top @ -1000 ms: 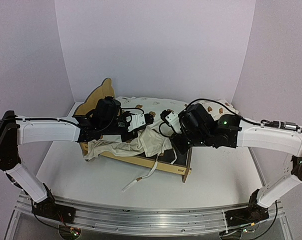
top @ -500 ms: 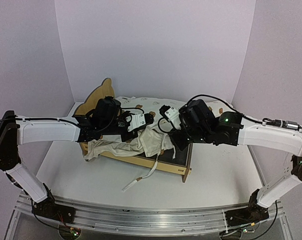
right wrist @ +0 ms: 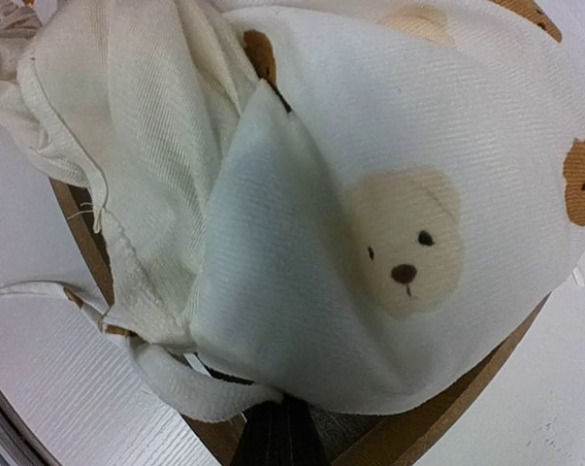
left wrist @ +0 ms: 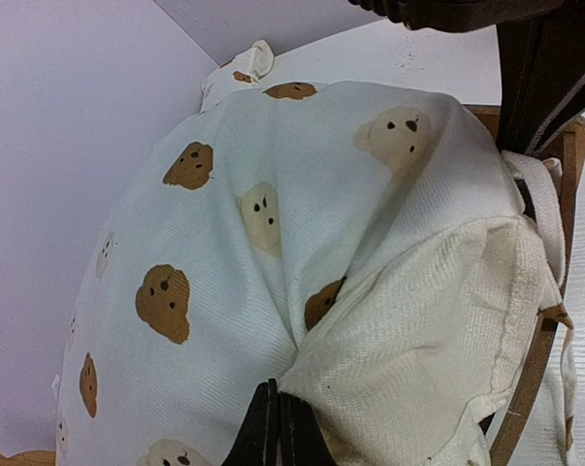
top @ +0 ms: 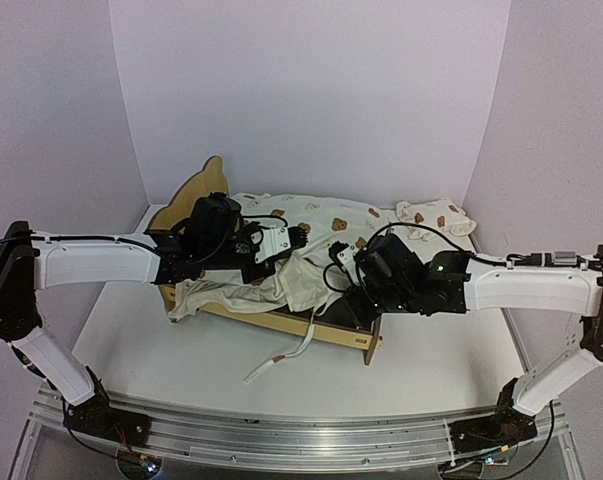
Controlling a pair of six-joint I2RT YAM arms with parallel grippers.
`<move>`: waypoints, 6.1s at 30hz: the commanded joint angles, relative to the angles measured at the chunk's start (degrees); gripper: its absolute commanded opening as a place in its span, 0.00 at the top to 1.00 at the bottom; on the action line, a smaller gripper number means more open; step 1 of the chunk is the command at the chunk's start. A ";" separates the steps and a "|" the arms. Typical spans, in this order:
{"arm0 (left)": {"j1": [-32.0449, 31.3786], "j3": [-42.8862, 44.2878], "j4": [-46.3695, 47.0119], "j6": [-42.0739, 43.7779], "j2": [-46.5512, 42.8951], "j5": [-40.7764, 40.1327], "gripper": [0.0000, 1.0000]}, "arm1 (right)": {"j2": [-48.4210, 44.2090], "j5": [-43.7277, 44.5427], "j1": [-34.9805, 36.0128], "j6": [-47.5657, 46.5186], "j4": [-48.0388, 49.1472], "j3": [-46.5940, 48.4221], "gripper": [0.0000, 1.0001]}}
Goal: Set up the pet bed
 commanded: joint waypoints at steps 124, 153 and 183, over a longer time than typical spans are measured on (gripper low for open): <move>-1.87 5.62 6.45 -16.10 8.08 8.73 1.00 | 24.26 24.75 2.66 64.10 63.97 -35.48 1.00; -2.89 13.71 -22.04 -9.34 6.39 12.74 0.30 | -24.87 11.43 2.43 30.61 13.69 -30.73 0.88; -1.96 31.87 -38.63 -2.86 31.46 6.76 0.86 | -21.79 0.05 2.38 23.60 10.69 -25.49 0.78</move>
